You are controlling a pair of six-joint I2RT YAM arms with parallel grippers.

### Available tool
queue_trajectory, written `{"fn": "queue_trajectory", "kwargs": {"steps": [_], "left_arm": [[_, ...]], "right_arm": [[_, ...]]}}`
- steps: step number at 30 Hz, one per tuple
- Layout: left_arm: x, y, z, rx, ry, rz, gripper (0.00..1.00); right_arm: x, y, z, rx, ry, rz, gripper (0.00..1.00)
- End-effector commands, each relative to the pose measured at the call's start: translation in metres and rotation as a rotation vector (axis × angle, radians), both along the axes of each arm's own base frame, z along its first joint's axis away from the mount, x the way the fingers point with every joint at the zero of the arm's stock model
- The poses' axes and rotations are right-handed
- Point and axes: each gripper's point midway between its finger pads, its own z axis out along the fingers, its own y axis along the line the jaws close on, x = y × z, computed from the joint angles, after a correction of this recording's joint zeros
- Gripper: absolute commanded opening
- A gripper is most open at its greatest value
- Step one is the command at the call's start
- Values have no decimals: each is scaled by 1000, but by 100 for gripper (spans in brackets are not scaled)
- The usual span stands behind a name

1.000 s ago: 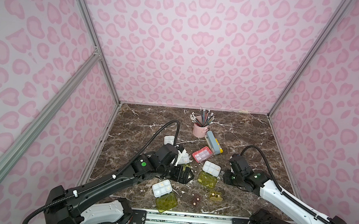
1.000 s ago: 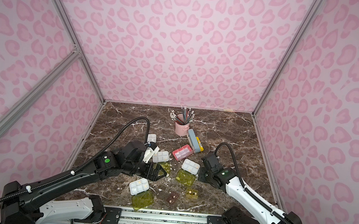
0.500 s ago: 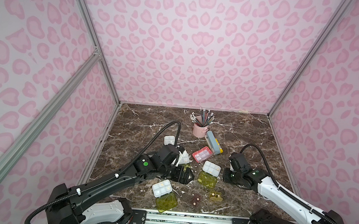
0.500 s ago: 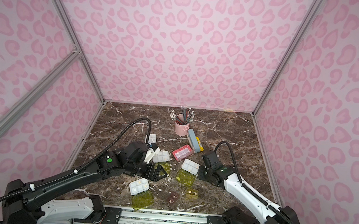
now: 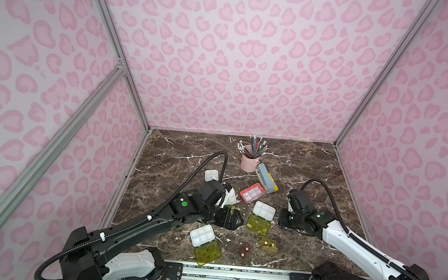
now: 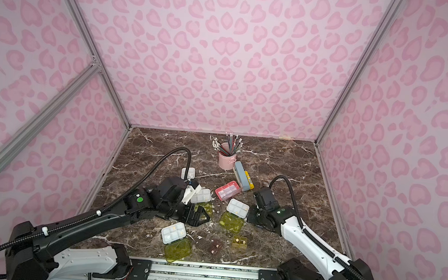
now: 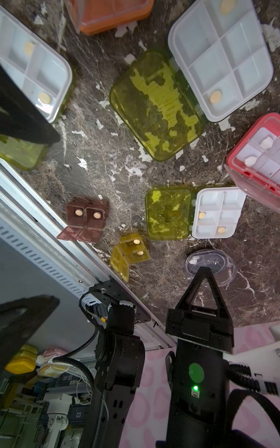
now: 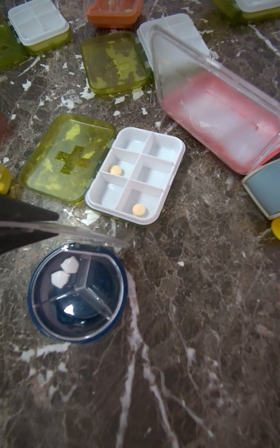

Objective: Close pillboxes
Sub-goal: Adjust the pillbox at the center of the board.

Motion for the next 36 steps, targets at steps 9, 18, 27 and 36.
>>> {"fn": "queue_trajectory", "kwargs": {"steps": [9, 18, 27, 36], "left_arm": [[5, -11, 9, -40, -13, -17, 98], [5, -12, 9, -41, -9, -16, 98], [4, -12, 6, -44, -1, -8, 98], [6, -18, 4, -57, 14, -10, 99]], "right_arm": [[9, 13, 16, 73, -63, 30, 0], [22, 19, 16, 103, -96, 31, 0], [18, 13, 2, 139, -77, 6, 0], [12, 0, -9, 215, -61, -33, 0]]}}
